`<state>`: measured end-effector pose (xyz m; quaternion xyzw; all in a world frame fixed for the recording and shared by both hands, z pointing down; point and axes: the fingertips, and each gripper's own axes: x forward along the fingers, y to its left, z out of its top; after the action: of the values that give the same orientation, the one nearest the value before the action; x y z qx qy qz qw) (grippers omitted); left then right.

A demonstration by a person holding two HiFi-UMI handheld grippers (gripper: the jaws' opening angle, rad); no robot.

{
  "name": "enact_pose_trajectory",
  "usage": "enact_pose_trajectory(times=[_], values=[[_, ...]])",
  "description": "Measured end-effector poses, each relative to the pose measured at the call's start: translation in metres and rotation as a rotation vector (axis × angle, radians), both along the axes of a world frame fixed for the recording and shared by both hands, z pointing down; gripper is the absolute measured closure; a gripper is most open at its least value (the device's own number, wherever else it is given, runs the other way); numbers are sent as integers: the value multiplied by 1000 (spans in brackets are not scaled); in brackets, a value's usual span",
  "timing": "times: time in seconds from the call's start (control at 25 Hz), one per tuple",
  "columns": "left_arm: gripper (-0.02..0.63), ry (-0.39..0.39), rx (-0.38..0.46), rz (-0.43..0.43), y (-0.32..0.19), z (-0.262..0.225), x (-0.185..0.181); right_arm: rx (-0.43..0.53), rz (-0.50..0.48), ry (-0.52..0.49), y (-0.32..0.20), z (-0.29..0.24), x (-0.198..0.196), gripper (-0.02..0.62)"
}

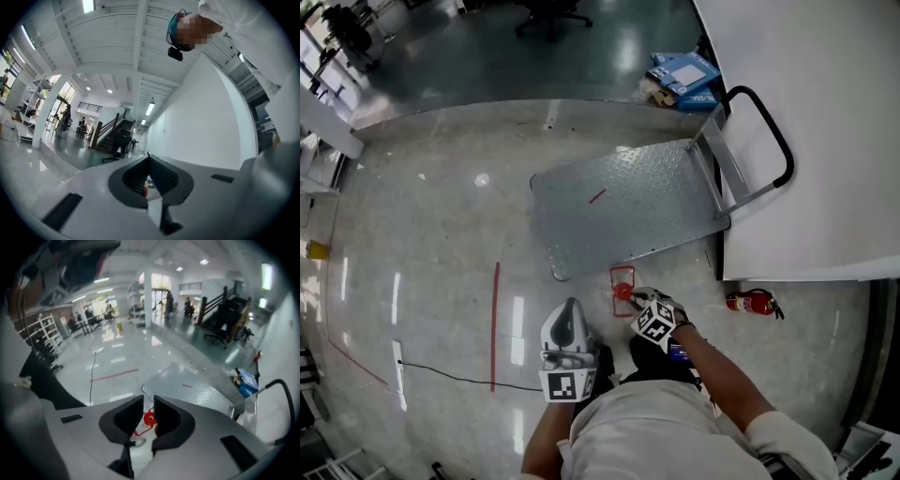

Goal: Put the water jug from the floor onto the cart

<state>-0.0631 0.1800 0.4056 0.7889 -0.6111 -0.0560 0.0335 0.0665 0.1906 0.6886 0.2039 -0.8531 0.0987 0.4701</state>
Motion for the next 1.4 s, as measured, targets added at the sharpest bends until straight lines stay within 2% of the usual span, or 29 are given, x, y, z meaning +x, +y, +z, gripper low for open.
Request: enact_pose_trajectory(times=[0.04,0.12,0.2,0.28,0.48,0.68,0.88,0.96,1.0,1.04,1.16,1.4], values=[[602,5,-7,1,-2,4,0,-43,-70,68,10,26,-2,513],[603,14,-22,8,-3,10,0,-110,-198,177,32,72,-4,460],[603,23,-41,11,0,16,-2,-142,-294,257,57,110,-6,451],[603,34,-51,6,-1,25,-6,-147,-345,320,71,150,-3,451],[603,65,-127,-18,-6,68,-26,-164,-356,406,94,228,7,451],[601,77,-187,-39,5,105,-41,-111,-380,434,102,273,14,451],[603,85,-215,-82,11,125,-54,-129,-445,476,110,304,25,451],[603,84,-219,-92,13,129,-57,-109,-454,491,110,311,25,464],[601,84,-219,-93,13,130,-58,-91,-455,496,107,312,24,519],[603,84,-219,-94,13,132,-58,-70,-459,502,105,312,22,543],[601,86,-224,-87,14,134,-54,-30,-475,529,100,308,19,552],[602,91,-203,-77,14,117,-43,-121,-463,532,102,282,24,551]])
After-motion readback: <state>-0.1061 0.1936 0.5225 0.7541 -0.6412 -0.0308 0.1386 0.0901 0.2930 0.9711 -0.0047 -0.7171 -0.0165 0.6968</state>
